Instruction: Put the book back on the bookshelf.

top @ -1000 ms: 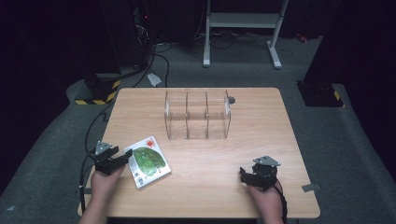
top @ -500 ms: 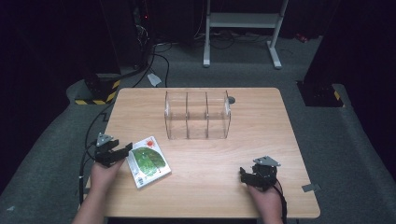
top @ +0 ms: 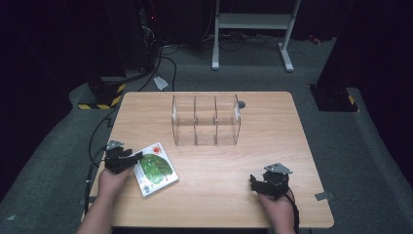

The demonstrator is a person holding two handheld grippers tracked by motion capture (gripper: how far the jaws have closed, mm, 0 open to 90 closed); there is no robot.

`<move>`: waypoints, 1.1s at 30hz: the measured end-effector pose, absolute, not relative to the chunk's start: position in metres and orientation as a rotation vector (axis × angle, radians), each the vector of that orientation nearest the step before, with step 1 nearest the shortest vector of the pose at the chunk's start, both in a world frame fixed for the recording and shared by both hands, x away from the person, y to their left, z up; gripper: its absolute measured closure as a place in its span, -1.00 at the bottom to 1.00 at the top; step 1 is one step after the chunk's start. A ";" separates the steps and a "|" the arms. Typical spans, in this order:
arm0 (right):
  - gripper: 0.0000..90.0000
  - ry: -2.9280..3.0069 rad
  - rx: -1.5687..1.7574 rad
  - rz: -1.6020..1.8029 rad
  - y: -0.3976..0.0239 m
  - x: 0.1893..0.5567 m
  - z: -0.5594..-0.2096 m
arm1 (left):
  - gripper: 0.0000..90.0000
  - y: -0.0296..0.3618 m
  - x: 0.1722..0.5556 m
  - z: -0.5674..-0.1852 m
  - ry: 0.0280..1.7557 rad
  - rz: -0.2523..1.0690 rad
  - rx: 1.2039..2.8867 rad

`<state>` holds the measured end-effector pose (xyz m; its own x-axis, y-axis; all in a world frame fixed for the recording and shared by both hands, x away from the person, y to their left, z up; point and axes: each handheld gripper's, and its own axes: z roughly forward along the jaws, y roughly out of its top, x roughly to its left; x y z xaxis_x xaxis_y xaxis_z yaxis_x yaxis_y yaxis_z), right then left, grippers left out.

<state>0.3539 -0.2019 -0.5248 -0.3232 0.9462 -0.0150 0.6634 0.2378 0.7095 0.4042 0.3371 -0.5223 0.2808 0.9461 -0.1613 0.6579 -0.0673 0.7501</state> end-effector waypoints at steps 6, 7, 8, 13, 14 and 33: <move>-0.66 2.072 1.472 0.849 -0.202 0.354 -0.525 | 0.00 0.335 0.398 -0.519 1.443 0.486 1.842; -0.66 2.071 1.471 0.849 -0.202 0.354 -0.525 | 0.00 0.335 0.396 -0.518 1.441 0.485 1.857; -0.66 2.072 1.471 0.849 -0.202 0.354 -0.525 | 0.01 0.333 0.394 -0.518 1.438 0.489 1.867; -0.63 2.073 1.465 0.852 -0.202 0.353 -0.525 | 0.05 0.327 0.378 -0.520 1.418 0.480 1.848; -0.62 2.078 1.458 0.854 -0.202 0.353 -0.525 | 0.06 0.326 0.374 -0.520 1.408 0.485 1.857; -0.29 2.127 1.359 0.906 -0.189 0.342 -0.516 | 0.04 0.279 0.334 -0.519 1.326 0.490 1.899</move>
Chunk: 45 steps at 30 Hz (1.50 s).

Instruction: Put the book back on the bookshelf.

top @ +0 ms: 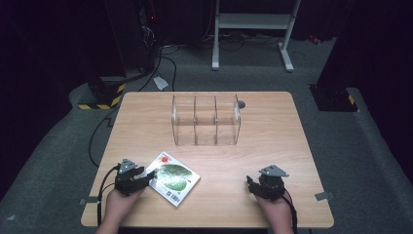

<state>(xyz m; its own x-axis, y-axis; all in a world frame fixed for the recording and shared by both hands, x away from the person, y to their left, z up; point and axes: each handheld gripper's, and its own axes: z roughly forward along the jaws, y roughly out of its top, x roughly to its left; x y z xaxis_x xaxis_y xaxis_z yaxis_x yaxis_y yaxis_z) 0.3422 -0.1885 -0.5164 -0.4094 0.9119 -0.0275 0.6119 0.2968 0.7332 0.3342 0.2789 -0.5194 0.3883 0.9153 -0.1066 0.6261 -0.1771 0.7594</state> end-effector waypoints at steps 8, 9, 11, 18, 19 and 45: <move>-0.30 2.155 1.345 0.969 -0.170 0.335 -0.514 | 0.06 0.276 0.328 -0.521 1.291 0.450 1.897; -0.30 2.161 1.337 0.977 -0.167 0.334 -0.513 | 0.06 0.274 0.327 -0.521 1.283 0.447 1.899; -0.28 2.173 1.302 0.975 -0.160 0.330 -0.512 | 0.06 0.272 0.326 -0.521 1.265 0.440 1.910; -0.30 2.220 1.254 1.006 -0.140 0.321 -0.513 | 0.06 0.261 0.323 -0.522 1.236 0.416 1.918; -0.30 2.222 1.245 1.006 -0.139 0.321 -0.513 | 0.06 0.260 0.323 -0.522 1.231 0.419 1.920; -0.28 2.307 1.171 0.966 -0.127 0.310 -0.520 | 0.06 0.208 0.317 -0.522 1.073 0.319 1.995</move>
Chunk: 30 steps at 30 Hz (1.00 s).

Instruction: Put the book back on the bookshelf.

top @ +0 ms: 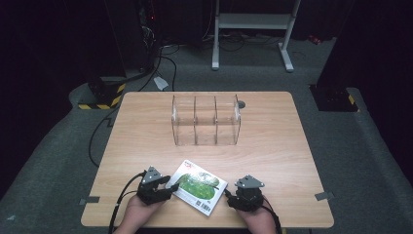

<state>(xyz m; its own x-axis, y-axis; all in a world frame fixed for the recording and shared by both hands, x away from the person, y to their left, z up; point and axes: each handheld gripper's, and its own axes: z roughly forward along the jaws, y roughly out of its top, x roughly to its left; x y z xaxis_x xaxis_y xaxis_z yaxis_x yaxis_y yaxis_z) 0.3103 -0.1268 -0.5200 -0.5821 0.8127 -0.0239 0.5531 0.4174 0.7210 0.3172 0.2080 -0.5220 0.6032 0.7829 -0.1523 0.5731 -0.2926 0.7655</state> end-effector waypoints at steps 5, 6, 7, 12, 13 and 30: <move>-0.25 2.299 1.180 0.964 -0.129 0.309 -0.521 | 0.05 0.203 0.319 -0.522 1.069 0.321 1.997; -0.25 2.295 1.179 0.961 -0.129 0.310 -0.521 | 0.05 0.202 0.318 -0.522 1.069 0.315 1.996; -0.24 2.292 1.184 0.959 -0.129 0.310 -0.521 | 0.05 0.202 0.318 -0.522 1.070 0.317 1.992; -0.21 2.273 1.211 0.951 -0.128 0.321 -0.518 | 0.05 0.198 0.317 -0.523 1.069 0.315 1.984; -0.21 2.268 1.218 0.949 -0.128 0.326 -0.518 | 0.05 0.198 0.316 -0.523 1.066 0.316 1.988; -0.66 2.358 1.145 1.163 -0.113 0.292 -0.505 | -0.03 0.201 0.314 -0.525 1.083 0.309 1.969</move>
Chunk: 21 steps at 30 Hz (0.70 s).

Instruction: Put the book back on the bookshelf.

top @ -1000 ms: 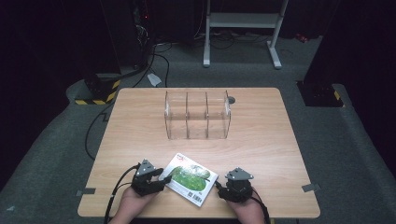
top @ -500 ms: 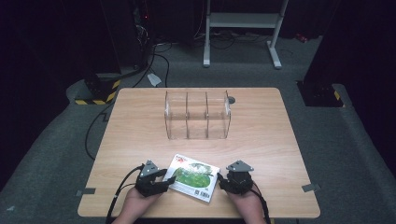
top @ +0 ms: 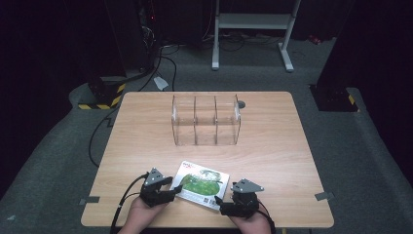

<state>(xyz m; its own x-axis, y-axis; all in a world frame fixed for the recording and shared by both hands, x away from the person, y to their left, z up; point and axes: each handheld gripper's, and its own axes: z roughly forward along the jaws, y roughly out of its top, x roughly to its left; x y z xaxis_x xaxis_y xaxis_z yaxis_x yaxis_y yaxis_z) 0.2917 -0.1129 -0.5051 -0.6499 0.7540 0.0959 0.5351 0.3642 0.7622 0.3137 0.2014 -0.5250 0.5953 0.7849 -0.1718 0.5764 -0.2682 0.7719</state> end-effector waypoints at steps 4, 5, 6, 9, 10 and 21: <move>-0.72 2.395 1.123 1.133 -0.109 0.286 -0.507 | -0.04 0.201 0.315 -0.525 1.080 0.319 1.971; -0.73 2.407 1.115 1.124 -0.108 0.285 -0.509 | -0.05 0.201 0.316 -0.525 1.085 0.315 1.968; -0.73 2.407 1.115 1.124 -0.108 0.285 -0.509 | -0.05 0.201 0.316 -0.525 1.085 0.315 1.968; -0.73 2.439 1.084 1.111 -0.104 0.280 -0.511 | -0.05 0.200 0.318 -0.525 1.090 0.313 1.963; -0.73 2.441 1.076 1.106 -0.103 0.279 -0.511 | -0.05 0.200 0.318 -0.525 1.088 0.314 1.966; -0.66 2.476 1.026 1.013 -0.098 0.282 -0.520 | -0.09 0.195 0.319 -0.525 1.086 0.306 1.969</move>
<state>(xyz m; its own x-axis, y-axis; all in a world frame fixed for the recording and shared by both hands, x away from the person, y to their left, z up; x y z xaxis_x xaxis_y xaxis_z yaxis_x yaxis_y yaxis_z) 0.2821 -0.0982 -0.5199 -0.7105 0.7035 0.0130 0.5108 0.5031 0.6971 0.3186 0.1947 -0.5251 0.5941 0.7853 -0.1742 0.5789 -0.2671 0.7704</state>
